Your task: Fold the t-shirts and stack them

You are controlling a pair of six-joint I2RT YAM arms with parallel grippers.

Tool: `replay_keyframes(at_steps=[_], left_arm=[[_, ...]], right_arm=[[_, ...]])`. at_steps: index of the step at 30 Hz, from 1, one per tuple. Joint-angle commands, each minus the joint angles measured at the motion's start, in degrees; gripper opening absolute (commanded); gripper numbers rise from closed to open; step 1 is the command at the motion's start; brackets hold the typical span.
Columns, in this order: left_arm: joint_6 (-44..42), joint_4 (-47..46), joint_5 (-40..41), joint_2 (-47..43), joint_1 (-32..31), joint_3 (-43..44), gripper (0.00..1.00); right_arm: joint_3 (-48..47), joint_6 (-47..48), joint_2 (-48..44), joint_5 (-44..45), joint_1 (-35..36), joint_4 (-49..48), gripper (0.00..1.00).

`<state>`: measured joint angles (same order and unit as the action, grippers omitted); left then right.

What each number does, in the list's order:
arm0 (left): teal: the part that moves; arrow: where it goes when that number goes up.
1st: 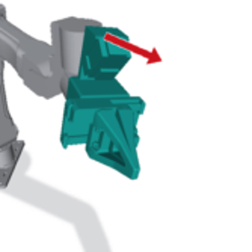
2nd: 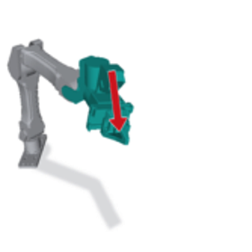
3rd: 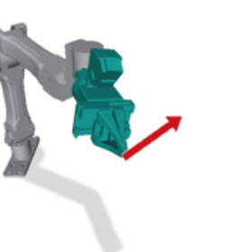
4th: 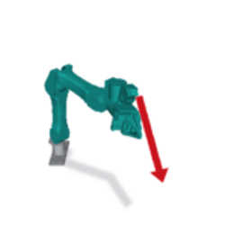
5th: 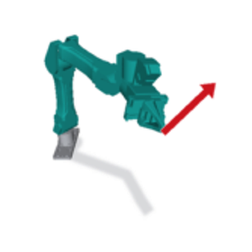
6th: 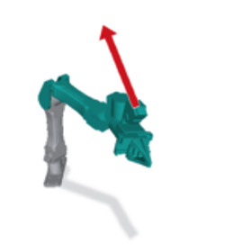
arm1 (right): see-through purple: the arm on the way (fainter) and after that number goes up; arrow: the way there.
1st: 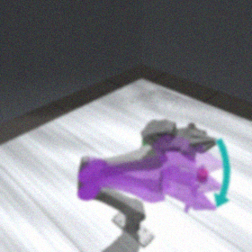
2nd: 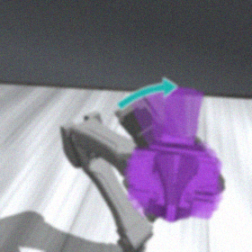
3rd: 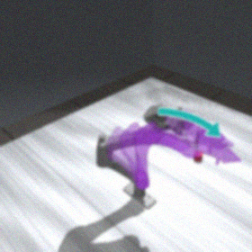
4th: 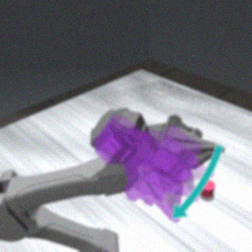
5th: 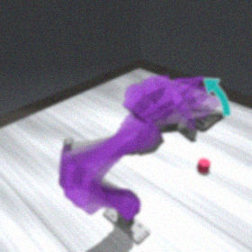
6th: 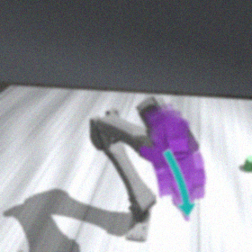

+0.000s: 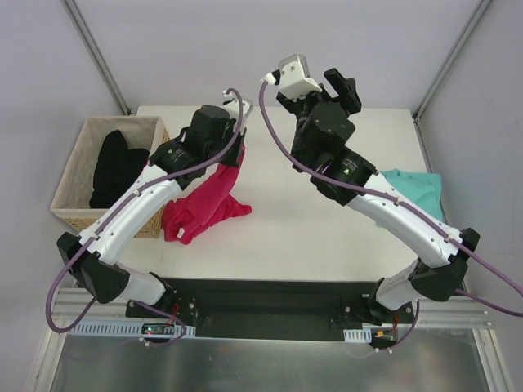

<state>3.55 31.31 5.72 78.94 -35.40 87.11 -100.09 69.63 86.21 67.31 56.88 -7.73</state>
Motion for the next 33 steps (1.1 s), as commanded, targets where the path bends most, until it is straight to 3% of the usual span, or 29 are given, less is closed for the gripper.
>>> replay_keyframes(at_steps=[1,18,29,33], left_arm=[[0.1,0.4,-2.3,2.5,-2.7,3.6,0.00],[-0.7,3.0,-2.4,9.4,-9.4,7.1,0.00],[-0.6,4.0,-2.8,10.6,-10.3,7.2,0.00],[-0.7,5.0,-3.8,11.3,-10.4,7.5,0.17]], right_arm=[[-3.2,4.0,-0.7,2.6,-0.2,-5.6,0.78],[-1.9,9.3,-2.2,2.5,-0.4,-10.4,0.79],[-0.3,9.3,-3.9,2.6,-0.5,-10.4,0.79],[-0.1,9.2,-3.8,2.6,-0.5,-10.5,0.79]])
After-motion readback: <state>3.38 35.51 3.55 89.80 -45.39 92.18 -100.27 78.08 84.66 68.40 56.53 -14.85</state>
